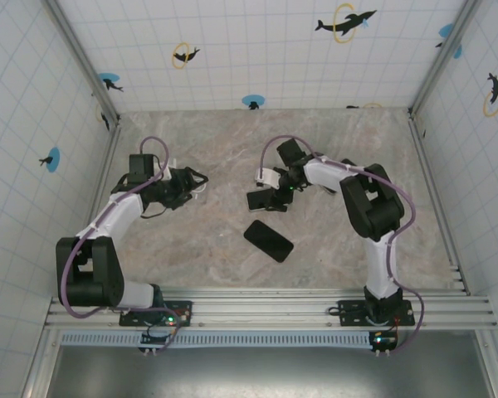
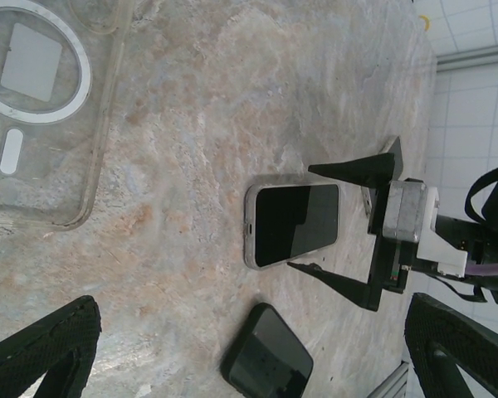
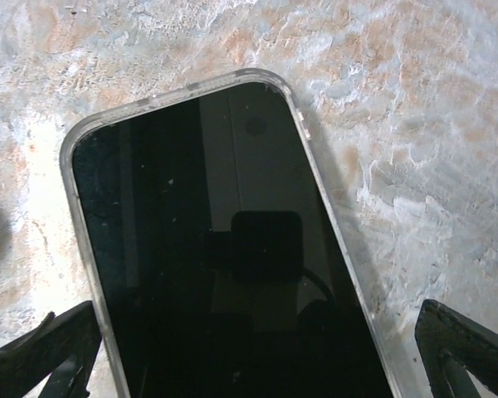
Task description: Take the phone out of the phone case
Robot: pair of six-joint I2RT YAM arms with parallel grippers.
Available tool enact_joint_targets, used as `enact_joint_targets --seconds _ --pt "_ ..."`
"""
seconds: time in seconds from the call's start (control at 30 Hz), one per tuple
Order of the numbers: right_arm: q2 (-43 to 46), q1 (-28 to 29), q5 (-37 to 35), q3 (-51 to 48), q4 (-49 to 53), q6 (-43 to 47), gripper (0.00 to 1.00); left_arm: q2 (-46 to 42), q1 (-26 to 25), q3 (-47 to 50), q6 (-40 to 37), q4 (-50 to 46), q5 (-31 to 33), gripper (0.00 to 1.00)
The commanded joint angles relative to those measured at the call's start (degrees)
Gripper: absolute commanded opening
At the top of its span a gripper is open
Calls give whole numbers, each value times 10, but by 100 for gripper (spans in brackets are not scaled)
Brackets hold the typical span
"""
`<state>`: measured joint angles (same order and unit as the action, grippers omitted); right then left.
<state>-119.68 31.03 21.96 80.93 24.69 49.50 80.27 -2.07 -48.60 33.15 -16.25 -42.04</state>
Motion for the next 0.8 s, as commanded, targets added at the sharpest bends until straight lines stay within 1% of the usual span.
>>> enact_joint_targets --seconds 0.0,0.17,0.43,0.5,0.6,0.73,0.77 --pt "-23 2 14 31 31 24 99 2 -7 -11 -4 -11 -13 96" --pt "-42 8 9 37 52 35 100 2 -7 -12 -4 -13 -16 96" --pt "-62 7 10 38 70 38 92 5 -9 -21 -4 -18 -19 95" --pt "-65 5 12 35 71 37 87 5 -10 -23 -6 -22 -18 95" --pt "-66 2 11 36 77 37 77 6 -11 -22 -10 -29 -21 94" --pt "-55 -2 18 34 69 33 67 8 -13 -21 -11 -29 -21 94" --pt "-53 -2 18 34 68 32 66 8 -13 -22 -11 -29 -21 94"
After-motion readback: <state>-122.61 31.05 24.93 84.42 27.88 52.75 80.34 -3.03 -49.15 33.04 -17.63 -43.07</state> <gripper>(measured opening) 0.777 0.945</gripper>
